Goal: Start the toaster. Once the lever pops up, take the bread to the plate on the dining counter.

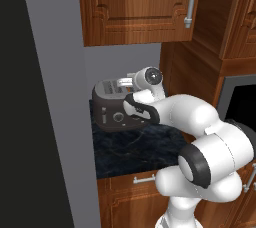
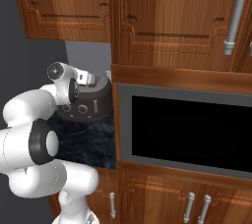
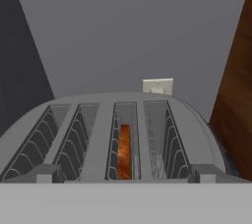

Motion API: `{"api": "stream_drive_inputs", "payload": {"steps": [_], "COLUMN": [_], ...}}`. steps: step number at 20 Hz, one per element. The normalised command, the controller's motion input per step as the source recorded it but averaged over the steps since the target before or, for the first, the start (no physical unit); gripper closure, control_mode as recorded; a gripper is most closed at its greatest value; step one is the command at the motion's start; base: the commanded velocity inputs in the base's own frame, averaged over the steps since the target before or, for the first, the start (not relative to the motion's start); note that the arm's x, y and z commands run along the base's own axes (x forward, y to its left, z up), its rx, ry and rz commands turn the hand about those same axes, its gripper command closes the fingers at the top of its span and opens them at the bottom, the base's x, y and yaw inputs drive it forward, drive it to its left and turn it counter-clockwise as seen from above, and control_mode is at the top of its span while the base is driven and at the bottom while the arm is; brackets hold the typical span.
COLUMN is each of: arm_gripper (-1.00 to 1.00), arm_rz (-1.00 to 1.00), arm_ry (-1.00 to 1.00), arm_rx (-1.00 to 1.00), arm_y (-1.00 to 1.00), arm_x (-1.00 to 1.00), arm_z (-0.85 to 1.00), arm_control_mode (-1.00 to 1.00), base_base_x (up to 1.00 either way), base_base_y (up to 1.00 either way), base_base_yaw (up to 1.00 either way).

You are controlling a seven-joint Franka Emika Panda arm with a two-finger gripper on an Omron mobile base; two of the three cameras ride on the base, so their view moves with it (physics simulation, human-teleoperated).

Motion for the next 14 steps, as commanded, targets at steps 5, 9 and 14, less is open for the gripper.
{"api": "stream_drive_inputs", "payload": {"steps": [5,9,14], "arm_gripper": [-1.0,-1.0,-1.0], "arm_rz": [0.0,0.0,0.0], "arm_ry": [0.0,0.0,0.0], "arm_rx": [0.0,0.0,0.0], "arm_y": [0.0,0.0,0.0], "arm_x": [0.0,0.0,0.0], "arm_z": [0.0,0.0,0.0], "arm_control_mode": [-1.0,-1.0,-1.0], "base_base_x": [0.0,0.0,0.0], "base_base_y": [0.0,0.0,0.0], "base_base_yaw": [0.0,0.0,0.0]}}
